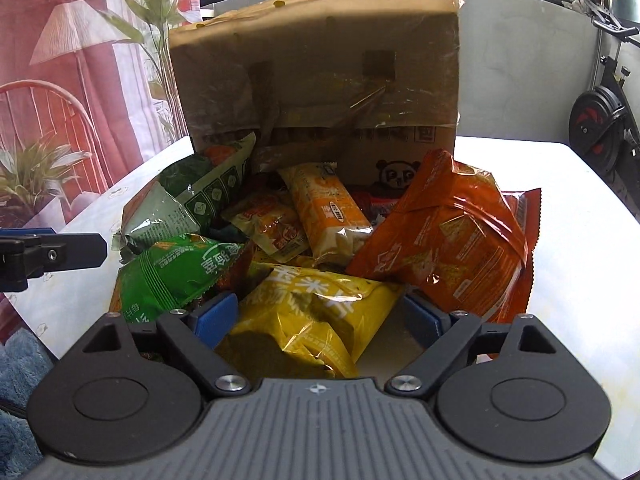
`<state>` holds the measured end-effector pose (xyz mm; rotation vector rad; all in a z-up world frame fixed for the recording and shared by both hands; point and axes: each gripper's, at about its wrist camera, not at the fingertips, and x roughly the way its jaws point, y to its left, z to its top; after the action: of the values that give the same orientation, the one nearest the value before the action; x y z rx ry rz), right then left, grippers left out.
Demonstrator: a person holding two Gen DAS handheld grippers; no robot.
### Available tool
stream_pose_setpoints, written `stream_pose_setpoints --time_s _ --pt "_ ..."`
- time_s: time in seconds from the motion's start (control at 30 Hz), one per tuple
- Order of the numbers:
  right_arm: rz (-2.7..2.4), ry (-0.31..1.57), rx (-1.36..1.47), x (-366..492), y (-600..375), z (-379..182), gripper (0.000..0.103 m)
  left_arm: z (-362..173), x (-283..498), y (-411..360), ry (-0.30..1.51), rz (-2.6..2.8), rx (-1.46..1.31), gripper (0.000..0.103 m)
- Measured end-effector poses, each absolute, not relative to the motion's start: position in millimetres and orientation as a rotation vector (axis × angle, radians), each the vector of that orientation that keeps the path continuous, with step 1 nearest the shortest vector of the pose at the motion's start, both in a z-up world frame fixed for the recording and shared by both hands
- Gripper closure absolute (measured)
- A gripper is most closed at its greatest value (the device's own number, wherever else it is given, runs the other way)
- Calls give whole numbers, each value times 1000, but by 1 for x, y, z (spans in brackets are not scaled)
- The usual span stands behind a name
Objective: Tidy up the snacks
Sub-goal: 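Lower both tools toward the snack pile in front of the box, then grasp the green triangle-chip bag with left tool while right tool grasps yellow bag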
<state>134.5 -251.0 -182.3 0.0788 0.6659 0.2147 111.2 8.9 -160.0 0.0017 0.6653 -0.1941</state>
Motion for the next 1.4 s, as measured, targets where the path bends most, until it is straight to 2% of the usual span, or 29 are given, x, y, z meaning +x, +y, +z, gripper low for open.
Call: stream_pose_setpoints --time_s 0.23,0.43,0.63,0.87,1.4 --pt "258 691 125 133 -259 -188 14 -168 120 -1 690 -237 -19 18" --pt "299 691 110 131 -258 -188 22 -178 137 -6 716 -243 -60 18" --pt "310 697 128 132 -259 -191 22 -192 139 -6 764 -283 -76 17" --pt "318 699 133 132 -260 -193 23 -211 146 0 831 -311 -149 9" --pt "320 702 145 133 -261 -195 23 -213 153 19 855 -341 -430 12"
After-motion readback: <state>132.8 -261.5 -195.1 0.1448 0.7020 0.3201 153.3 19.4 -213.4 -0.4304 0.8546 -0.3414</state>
